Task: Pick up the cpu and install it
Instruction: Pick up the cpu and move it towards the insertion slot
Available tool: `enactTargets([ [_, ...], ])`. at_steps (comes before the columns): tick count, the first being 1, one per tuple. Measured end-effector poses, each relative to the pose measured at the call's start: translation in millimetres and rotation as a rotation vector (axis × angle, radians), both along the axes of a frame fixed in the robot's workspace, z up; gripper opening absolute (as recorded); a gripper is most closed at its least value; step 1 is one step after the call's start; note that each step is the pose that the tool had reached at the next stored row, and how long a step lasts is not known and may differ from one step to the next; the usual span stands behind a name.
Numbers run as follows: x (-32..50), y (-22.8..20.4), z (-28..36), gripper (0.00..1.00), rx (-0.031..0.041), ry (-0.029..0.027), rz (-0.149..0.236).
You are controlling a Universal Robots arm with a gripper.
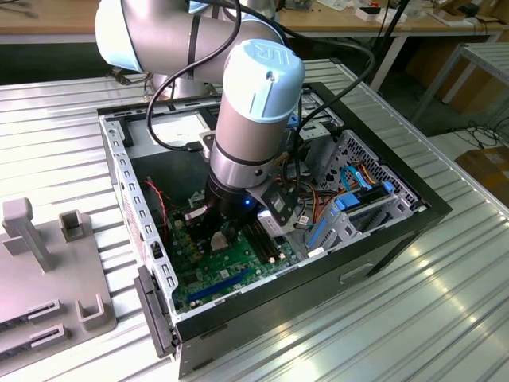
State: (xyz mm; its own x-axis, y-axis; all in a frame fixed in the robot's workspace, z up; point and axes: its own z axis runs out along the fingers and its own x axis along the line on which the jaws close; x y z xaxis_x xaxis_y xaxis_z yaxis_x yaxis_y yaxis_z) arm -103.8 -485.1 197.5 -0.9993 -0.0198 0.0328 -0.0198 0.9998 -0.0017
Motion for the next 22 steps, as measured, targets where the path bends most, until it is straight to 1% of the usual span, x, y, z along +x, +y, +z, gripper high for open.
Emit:
enactTargets([
  [13,2.7,0.0,-0.5,0.55,-0.0002,0.0001,0.0],
  [22,3.1,0.3,-1.4,0.55,-0.0001,-0.0001,-0.017],
])
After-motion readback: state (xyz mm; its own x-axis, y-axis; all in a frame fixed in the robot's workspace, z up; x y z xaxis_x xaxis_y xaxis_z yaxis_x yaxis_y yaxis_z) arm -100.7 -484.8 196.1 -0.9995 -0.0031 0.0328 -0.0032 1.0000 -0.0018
